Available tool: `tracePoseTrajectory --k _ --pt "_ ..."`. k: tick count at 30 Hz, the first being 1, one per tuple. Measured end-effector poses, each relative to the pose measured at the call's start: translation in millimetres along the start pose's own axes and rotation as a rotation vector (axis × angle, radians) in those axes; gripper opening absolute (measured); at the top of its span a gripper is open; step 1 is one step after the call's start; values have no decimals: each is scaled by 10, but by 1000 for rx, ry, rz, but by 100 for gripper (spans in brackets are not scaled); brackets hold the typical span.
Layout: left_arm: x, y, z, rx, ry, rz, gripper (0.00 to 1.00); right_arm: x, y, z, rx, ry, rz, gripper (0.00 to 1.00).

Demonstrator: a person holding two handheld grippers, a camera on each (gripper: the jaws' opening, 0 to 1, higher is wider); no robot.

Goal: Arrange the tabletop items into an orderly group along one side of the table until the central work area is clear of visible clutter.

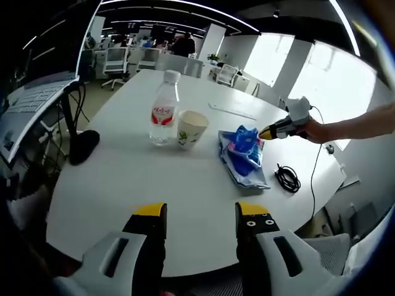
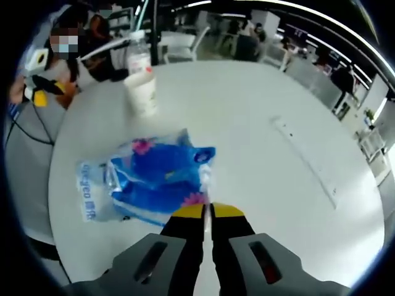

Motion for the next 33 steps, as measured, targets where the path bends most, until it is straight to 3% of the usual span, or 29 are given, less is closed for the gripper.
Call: tracePoseTrajectory --k 12,21,33 --pt "-88 -130 136 -41 9 -11 42 -298 132 -365 -7 -123 10 0" --pt "-68 -295 291 -89 5 -24 41 -480 209 -637 -9 -233 38 1" --pt "36 -663 575 -178 -16 -70 40 -714 228 -831 -24 -356 60 2"
Point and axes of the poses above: the point that each gripper's makers call its tool centre point, and the gripper's own axes: y roughly backward along the fingers, z roughly to its right, x roughly out of its top, the point moved 9 cm from there along y, roughly backward along the fingers, and after that the axes turned 11 degrees about -z, right-handed, at the moved point
